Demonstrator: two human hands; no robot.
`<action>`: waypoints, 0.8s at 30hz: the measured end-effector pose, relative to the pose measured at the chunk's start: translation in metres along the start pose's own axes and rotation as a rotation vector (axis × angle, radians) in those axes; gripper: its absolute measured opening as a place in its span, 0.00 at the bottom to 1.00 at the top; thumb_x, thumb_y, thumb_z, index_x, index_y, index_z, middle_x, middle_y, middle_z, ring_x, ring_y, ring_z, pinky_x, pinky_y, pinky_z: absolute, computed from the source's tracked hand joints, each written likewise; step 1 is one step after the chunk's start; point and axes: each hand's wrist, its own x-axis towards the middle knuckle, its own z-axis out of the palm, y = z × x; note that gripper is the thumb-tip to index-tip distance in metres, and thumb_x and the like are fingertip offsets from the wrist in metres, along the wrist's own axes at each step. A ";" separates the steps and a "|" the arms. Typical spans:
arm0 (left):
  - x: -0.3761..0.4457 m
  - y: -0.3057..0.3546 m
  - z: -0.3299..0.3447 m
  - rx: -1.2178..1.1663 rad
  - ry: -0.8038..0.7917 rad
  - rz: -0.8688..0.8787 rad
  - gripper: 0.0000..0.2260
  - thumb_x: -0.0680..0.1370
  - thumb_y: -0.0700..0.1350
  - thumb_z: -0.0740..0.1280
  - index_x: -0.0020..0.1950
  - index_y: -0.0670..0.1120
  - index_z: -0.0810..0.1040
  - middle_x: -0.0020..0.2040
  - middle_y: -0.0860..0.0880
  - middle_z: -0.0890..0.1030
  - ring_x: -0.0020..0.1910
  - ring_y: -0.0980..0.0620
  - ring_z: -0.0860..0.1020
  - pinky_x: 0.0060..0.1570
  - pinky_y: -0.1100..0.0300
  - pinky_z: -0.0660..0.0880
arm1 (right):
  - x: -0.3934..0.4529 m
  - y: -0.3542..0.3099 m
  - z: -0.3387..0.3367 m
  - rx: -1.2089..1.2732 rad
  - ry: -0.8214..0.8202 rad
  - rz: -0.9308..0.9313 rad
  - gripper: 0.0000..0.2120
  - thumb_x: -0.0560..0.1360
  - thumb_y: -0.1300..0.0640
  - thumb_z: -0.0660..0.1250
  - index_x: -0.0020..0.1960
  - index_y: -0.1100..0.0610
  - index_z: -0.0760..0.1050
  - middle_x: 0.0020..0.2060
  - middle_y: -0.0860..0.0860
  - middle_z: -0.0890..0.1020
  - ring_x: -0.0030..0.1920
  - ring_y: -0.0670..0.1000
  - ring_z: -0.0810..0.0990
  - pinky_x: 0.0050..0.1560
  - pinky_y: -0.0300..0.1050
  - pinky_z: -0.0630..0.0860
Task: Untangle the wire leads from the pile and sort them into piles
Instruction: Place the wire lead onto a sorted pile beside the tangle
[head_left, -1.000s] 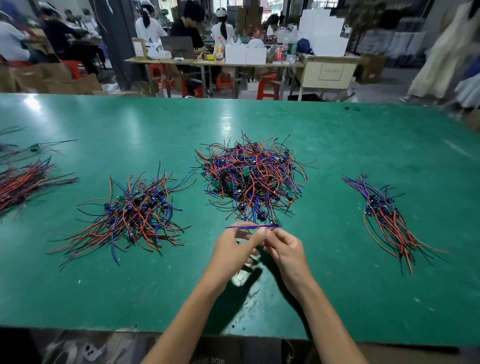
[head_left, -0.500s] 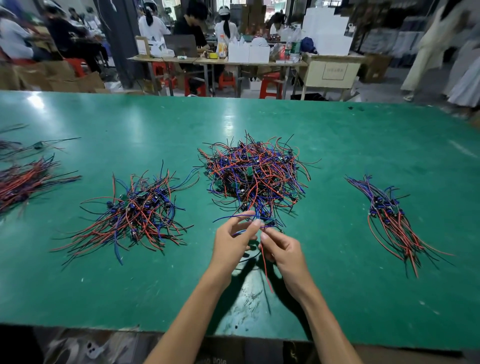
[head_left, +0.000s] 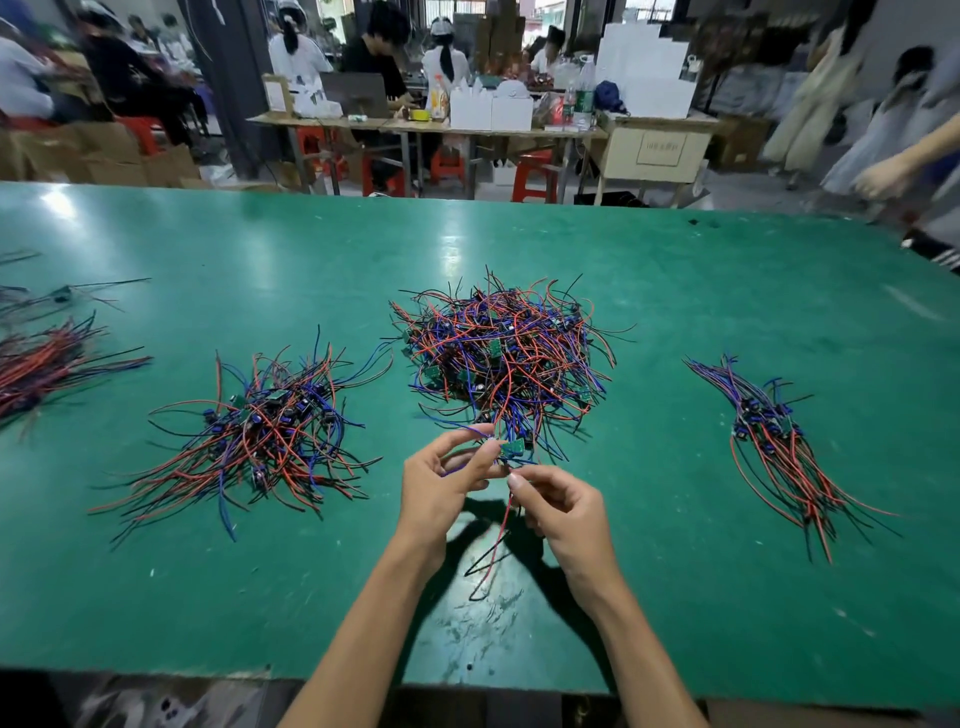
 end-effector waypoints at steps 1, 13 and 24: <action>-0.001 0.000 -0.001 -0.048 -0.026 -0.030 0.15 0.71 0.48 0.76 0.57 0.48 0.83 0.50 0.45 0.87 0.43 0.50 0.86 0.43 0.64 0.80 | 0.000 0.000 0.000 -0.010 0.004 -0.003 0.03 0.76 0.59 0.74 0.45 0.54 0.85 0.33 0.49 0.82 0.30 0.43 0.75 0.32 0.33 0.71; 0.002 -0.008 -0.015 -0.402 -0.065 -0.156 0.19 0.71 0.41 0.73 0.62 0.45 0.78 0.57 0.43 0.85 0.49 0.47 0.86 0.47 0.61 0.82 | 0.006 -0.002 0.004 0.012 0.170 0.101 0.11 0.80 0.49 0.69 0.54 0.55 0.83 0.20 0.51 0.70 0.18 0.45 0.61 0.19 0.35 0.59; 0.002 -0.017 -0.024 -0.403 -0.169 -0.086 0.24 0.72 0.32 0.74 0.66 0.45 0.77 0.64 0.41 0.82 0.59 0.48 0.83 0.57 0.58 0.80 | -0.005 -0.008 0.008 -0.064 0.016 -0.043 0.19 0.81 0.61 0.66 0.69 0.48 0.72 0.56 0.50 0.85 0.45 0.48 0.83 0.48 0.40 0.79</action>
